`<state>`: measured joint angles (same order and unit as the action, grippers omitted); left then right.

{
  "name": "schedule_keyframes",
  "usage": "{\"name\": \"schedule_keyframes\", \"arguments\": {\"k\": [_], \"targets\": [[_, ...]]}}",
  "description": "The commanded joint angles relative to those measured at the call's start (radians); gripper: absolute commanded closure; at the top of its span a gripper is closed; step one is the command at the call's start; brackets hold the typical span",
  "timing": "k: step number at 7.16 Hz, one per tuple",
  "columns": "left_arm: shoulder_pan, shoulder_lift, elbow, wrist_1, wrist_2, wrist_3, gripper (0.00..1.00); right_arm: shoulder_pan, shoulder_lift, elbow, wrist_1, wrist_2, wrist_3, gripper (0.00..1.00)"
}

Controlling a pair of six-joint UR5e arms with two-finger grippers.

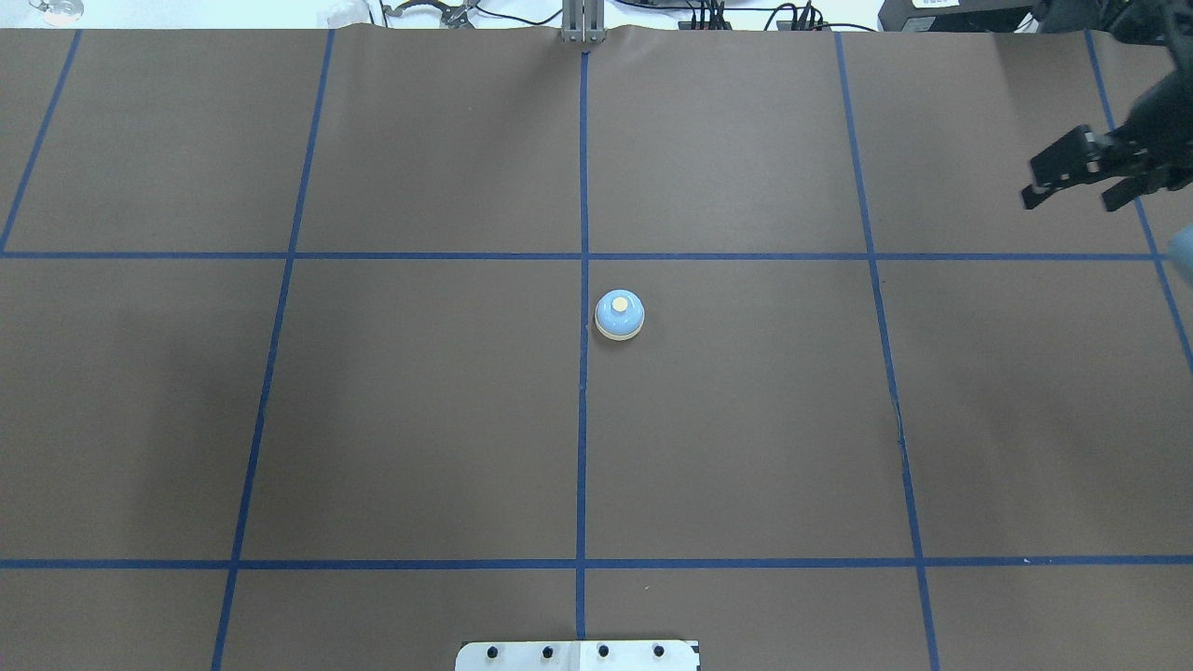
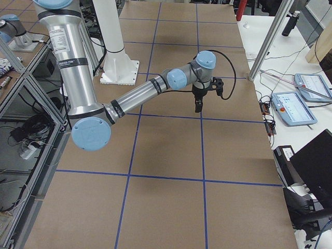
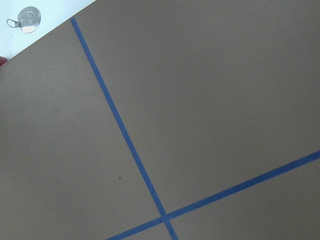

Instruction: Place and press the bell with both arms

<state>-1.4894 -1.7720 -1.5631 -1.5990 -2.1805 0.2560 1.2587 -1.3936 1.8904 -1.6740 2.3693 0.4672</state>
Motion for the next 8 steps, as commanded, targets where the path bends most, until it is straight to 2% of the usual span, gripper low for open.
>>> {"name": "schedule_keyframes", "arguments": {"k": [1, 2, 5, 8], "targets": [[-0.045, 0.096, -0.002, -0.028, -0.016, 0.028, 0.0, 0.169, -0.151, -0.008, 0.0, 0.013, -0.338, 0.0], [-0.048, 0.114, 0.002, -0.08, -0.021, 0.028, 0.0, 0.232, -0.204, -0.051, 0.0, 0.014, -0.469, 0.0], [-0.071, 0.169, 0.012, -0.11, -0.044, 0.028, 0.0, 0.26, -0.236, -0.176, 0.003, -0.024, -0.496, 0.0], [-0.071, 0.191, 0.0, -0.096, -0.05, -0.041, 0.0, 0.272, -0.243, -0.178, 0.002, -0.027, -0.499, 0.0]]}}
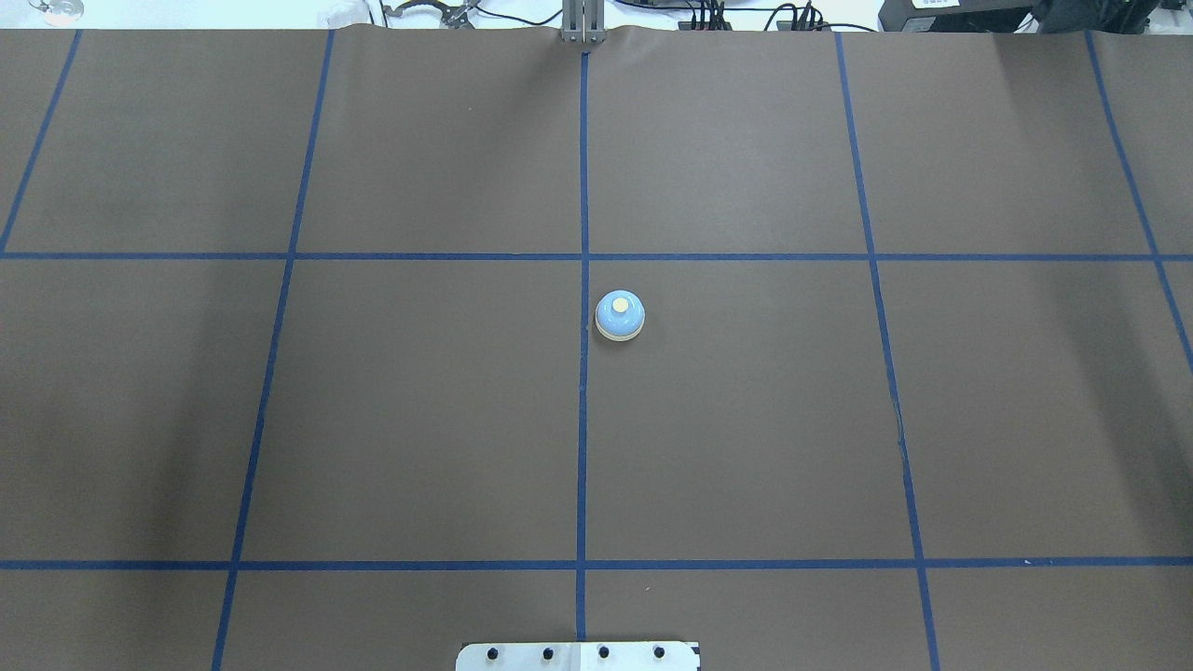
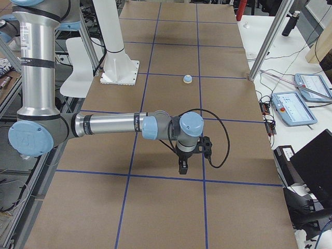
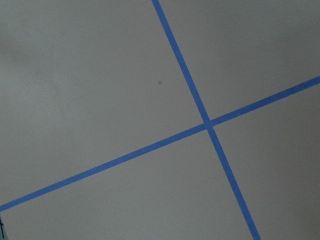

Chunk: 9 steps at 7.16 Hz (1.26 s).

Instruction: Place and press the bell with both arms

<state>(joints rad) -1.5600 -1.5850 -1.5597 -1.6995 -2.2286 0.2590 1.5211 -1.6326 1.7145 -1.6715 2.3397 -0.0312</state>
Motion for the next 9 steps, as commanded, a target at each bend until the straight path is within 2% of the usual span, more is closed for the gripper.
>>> {"name": "schedule_keyframes", "arguments": {"k": [1, 4, 5, 6, 9], "targets": [[0.0, 0.005, -0.005, 0.006, -0.002, -0.061, 0.0, 0.017, -0.004, 0.004, -0.002, 0.006, -0.001, 0.0], [0.0, 0.006, -0.005, 0.009, -0.011, -0.064, 0.0, 0.017, -0.009, 0.007, -0.002, 0.006, 0.007, 0.0], [-0.002, 0.019, -0.013, 0.008, -0.073, -0.095, 0.0, 0.017, -0.007, 0.007, -0.002, 0.006, 0.007, 0.0], [-0.002, 0.048, -0.064, 0.009, -0.083, -0.125, 0.0, 0.017, -0.006, 0.004, -0.002, 0.006, 0.008, 0.0], [0.0, 0.072, -0.089, 0.009, -0.079, -0.127, 0.0, 0.017, -0.006, 0.004, -0.002, 0.007, 0.007, 0.0]]}}
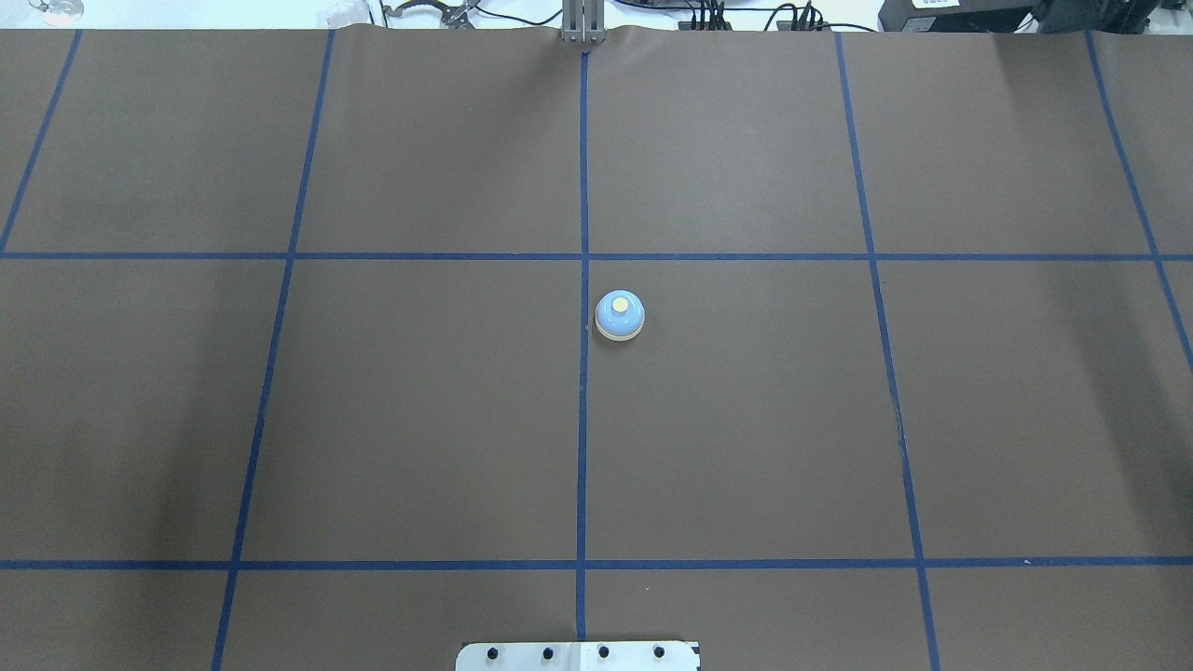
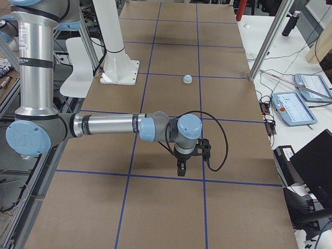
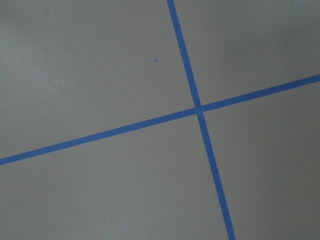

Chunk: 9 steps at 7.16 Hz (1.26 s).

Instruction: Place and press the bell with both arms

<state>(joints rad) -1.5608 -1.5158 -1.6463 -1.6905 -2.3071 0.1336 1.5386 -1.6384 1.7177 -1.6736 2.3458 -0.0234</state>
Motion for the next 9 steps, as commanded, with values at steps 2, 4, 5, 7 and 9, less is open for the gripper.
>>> {"name": "schedule_keyframes", "arguments": {"k": [2, 4, 5, 7, 9], "targets": [[0.002, 0.003, 0.002, 0.0, 0.003, -0.002, 0.0, 0.0, 0.0, 0.002, 0.0, 0.0, 0.0, 0.0], [0.002, 0.0, 0.005, 0.0, 0.003, -0.002, 0.0, 0.0, -0.001, 0.0, 0.0, 0.0, 0.0, 0.0], [0.002, -0.001, 0.006, 0.0, 0.003, -0.002, 0.0, 0.0, -0.001, -0.003, 0.0, -0.002, -0.001, 0.0], [0.004, -0.009, 0.008, 0.002, 0.003, -0.002, 0.0, 0.0, 0.002, -0.006, 0.0, -0.003, -0.001, 0.0], [0.004, -0.009, 0.008, 0.0, 0.003, -0.002, 0.0, 0.0, 0.002, -0.006, 0.0, -0.006, -0.001, 0.0]]}}
